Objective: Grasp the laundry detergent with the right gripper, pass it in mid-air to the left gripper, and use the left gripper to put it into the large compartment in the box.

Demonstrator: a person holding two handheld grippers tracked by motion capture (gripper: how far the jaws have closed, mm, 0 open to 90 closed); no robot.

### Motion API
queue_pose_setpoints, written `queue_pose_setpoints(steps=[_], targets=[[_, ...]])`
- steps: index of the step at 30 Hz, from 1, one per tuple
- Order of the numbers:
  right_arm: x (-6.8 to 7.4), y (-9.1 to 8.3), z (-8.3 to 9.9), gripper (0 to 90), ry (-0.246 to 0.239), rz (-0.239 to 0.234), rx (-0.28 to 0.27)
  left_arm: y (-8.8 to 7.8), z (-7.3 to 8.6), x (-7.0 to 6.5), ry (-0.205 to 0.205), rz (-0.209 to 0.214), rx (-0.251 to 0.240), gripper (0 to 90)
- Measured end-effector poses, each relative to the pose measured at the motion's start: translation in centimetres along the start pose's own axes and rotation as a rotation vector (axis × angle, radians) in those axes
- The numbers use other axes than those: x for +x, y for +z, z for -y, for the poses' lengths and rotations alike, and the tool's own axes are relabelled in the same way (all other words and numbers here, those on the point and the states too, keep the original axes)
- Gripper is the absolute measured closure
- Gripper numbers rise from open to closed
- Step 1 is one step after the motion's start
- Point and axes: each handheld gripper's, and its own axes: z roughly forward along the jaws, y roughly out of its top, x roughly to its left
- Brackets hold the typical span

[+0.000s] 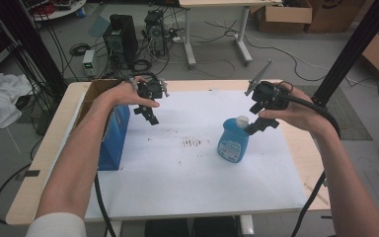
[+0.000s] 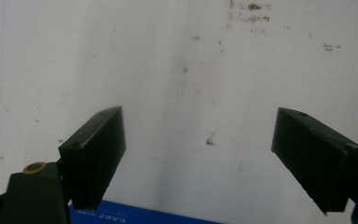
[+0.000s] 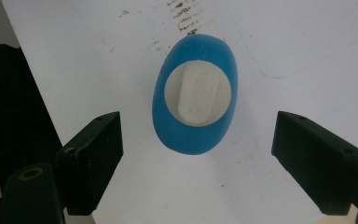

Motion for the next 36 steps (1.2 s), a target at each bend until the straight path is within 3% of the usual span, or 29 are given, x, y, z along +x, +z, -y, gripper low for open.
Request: queue_pose_setpoints(steps=[4, 11, 14, 23, 27, 30, 36], targets=[[0.4, 0.9, 0.9, 16.0, 0.054, 0.009, -0.027, 0.0, -0.1, -0.1, 0.004, -0.004, -0.009, 18.3], [0.8, 2.3, 2.0, 16.0, 0.091, 0.010, -0.065, -0.1, 0.0, -0.1, 0.004, -0.009, -0.017, 18.4], [1.2, 3.3, 2.8, 15.9, 0.122, 0.018, -0.107, -0.1, -0.1, -0.1, 0.007, -0.008, -0.021, 18.3], [1.7, 5.4, 4.0, 16.6, 0.170, 0.005, -0.134, 0.0, -0.1, -0.2, 0.008, -0.005, -0.022, 18.3], [1.6, 6.8, 4.7, 16.1, 0.218, 0.028, -0.175, -0.1, -0.1, -0.1, 0.013, -0.007, -0.017, 18.3], [1.7, 7.3, 4.8, 17.3, 0.222, 0.041, -0.177, -0.1, -0.1, -0.2, 0.020, -0.013, -0.023, 18.3], [1.7, 7.8, 5.2, 17.1, 0.251, 0.037, -0.231, -0.1, 0.0, -0.2, 0.013, -0.010, -0.032, 18.3]])
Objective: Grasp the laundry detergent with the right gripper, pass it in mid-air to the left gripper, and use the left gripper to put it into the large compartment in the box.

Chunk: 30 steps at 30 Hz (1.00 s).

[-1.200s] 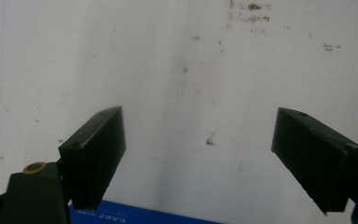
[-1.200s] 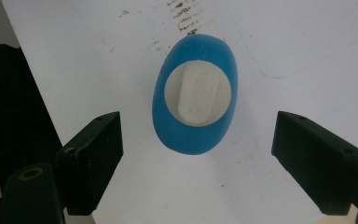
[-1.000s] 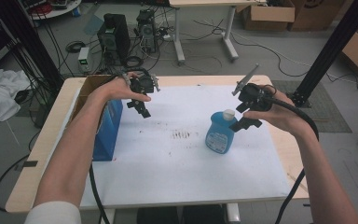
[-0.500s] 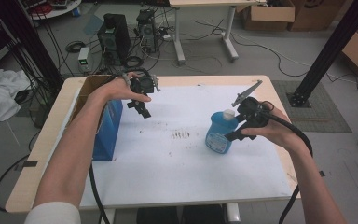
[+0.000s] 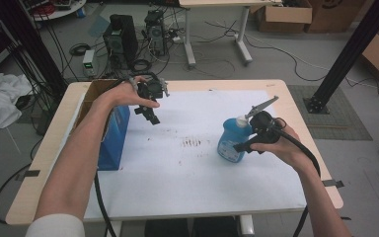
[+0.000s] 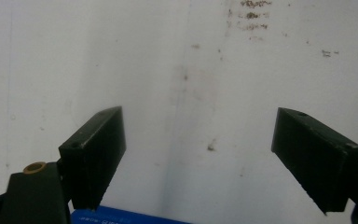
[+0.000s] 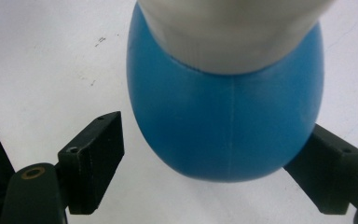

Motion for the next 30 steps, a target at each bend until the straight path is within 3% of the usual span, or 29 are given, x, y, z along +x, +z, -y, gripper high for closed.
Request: queue_pose_setpoints(steps=[9, 19, 30], targets=[[0.2, 0.7, 0.4, 17.6, 0.011, -0.001, -0.007, 0.1, -0.1, -0.1, 0.004, -0.002, -0.002, 18.3], [0.0, 1.2, 0.5, 18.5, 0.037, 0.028, -0.047, -0.1, 0.0, -0.1, 0.000, -0.006, -0.013, 18.3], [0.0, 1.5, 0.7, 26.6, 0.040, 0.037, -0.075, -0.2, -0.1, 0.0, 0.012, -0.012, -0.013, 18.4]])
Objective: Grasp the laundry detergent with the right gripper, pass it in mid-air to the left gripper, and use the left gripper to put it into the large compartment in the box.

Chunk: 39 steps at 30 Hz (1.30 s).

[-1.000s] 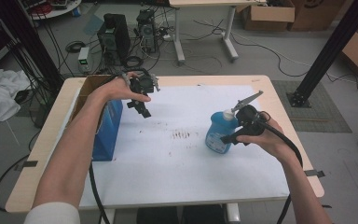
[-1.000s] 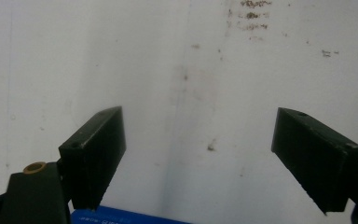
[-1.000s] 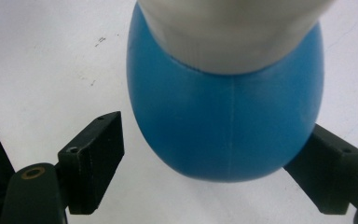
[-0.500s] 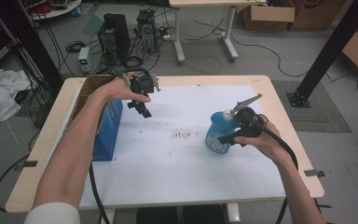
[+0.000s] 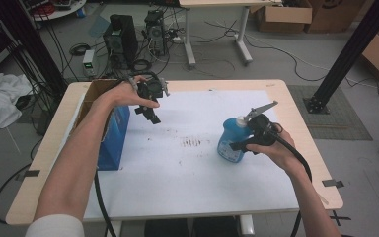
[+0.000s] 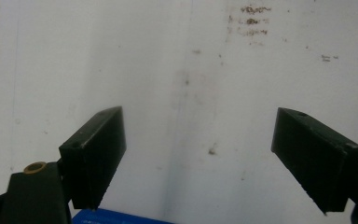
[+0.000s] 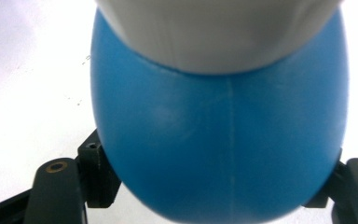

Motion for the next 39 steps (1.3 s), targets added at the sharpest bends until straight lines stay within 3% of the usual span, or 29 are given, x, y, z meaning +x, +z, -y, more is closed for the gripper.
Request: queue_pose_setpoints(steps=[17, 27, 39], targets=[[0.08, 0.48, 0.19, 31.4, -0.003, 0.016, -0.016, -0.01, -0.06, -0.18, -0.001, -0.006, -0.003, 18.7], [0.07, 0.61, 0.13, 38.8, -0.005, 0.015, -0.043, -0.06, -0.01, -0.19, -0.004, -0.005, -0.009, 18.7], [0.32, 0.66, 0.61, 43.1, -0.050, 0.055, -0.098, -0.15, -0.08, -0.18, 0.007, -0.008, -0.011, 18.8]])
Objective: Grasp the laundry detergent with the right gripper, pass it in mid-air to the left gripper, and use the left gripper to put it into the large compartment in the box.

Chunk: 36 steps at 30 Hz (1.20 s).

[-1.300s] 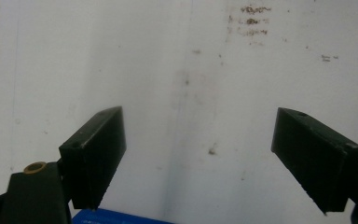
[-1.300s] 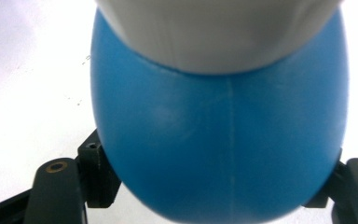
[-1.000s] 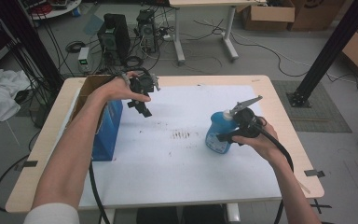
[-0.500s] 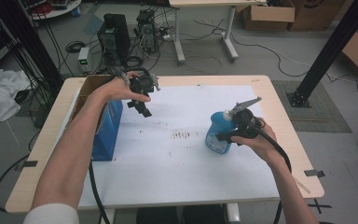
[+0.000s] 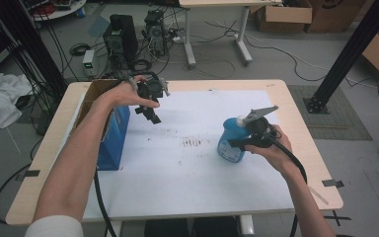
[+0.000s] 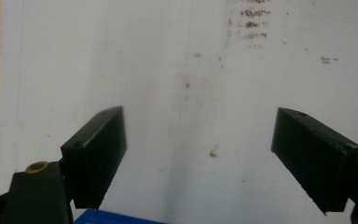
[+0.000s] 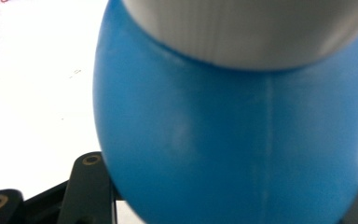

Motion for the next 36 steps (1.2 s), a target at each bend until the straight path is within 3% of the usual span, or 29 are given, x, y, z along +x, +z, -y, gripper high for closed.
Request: queue_pose_setpoints(steps=[13, 36], targets=[[0.3, 0.0, 0.7, 45.2, -0.034, 0.016, -0.058, -0.1, -0.1, -0.2, -0.005, -0.001, -0.011, 18.8], [0.2, 0.0, -0.1, 46.2, -0.054, -0.008, -0.068, -1.1, -0.3, -0.8, 0.005, -0.010, -0.041, 18.7]])
